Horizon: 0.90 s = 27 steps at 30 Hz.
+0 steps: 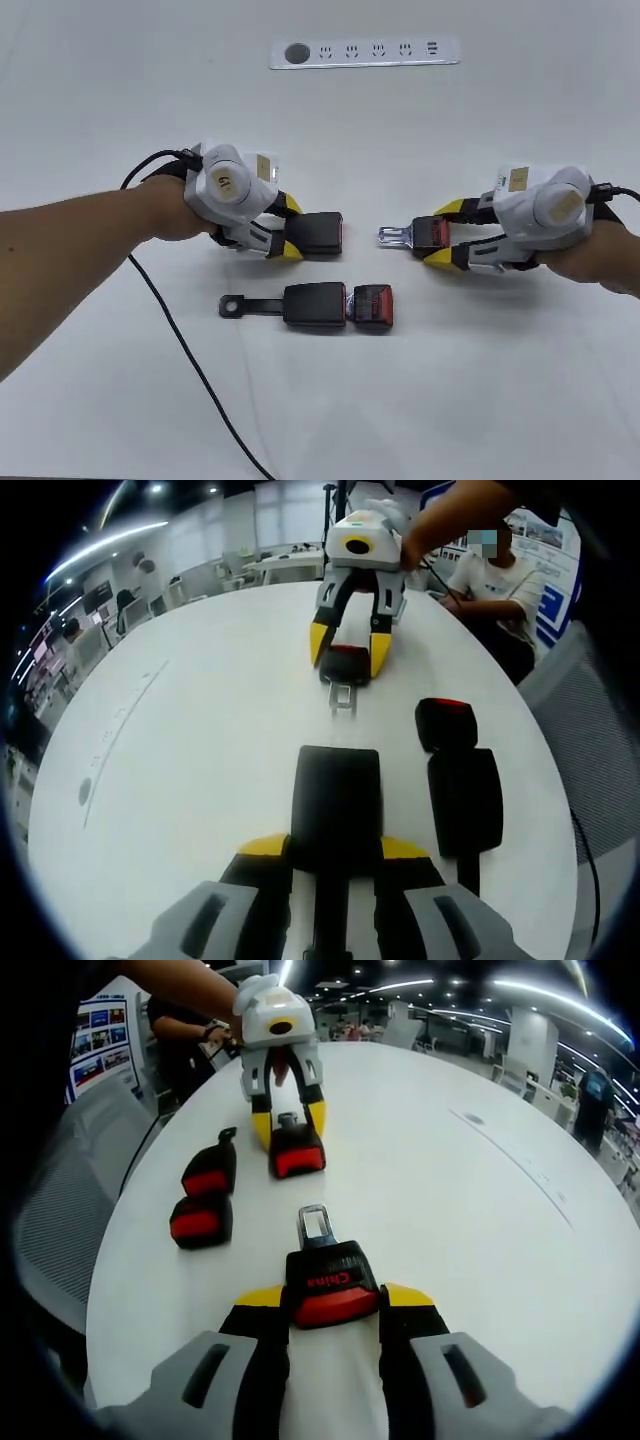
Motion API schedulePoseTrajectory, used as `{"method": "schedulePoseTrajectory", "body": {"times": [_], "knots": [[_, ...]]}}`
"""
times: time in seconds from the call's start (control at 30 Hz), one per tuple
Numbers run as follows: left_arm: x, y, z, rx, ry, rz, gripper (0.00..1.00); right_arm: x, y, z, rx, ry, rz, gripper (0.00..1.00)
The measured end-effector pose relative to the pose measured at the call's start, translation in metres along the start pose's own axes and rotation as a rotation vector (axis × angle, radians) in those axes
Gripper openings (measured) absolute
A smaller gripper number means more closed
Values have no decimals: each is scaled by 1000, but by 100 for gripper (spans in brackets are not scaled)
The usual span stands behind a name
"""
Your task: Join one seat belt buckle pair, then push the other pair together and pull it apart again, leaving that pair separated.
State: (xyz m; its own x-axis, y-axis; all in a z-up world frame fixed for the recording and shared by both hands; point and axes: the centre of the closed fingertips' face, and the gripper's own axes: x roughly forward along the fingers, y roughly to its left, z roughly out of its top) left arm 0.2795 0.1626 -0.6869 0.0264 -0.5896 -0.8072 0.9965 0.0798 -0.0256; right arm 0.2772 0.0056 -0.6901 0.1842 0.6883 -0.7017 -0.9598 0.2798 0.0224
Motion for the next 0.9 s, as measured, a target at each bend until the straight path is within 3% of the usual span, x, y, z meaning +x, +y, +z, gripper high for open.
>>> {"method": "schedulePoseTrajectory", "body": {"times": [0.6, 0.9], "knots": [[0, 0, 1, -2, 0, -4, 32, -28, -13, -26, 12, 35, -5, 34], [-1, 0, 1, -4, 0, -4, 32, -38, -12, -32, 8, 42, -2, 34]]}}
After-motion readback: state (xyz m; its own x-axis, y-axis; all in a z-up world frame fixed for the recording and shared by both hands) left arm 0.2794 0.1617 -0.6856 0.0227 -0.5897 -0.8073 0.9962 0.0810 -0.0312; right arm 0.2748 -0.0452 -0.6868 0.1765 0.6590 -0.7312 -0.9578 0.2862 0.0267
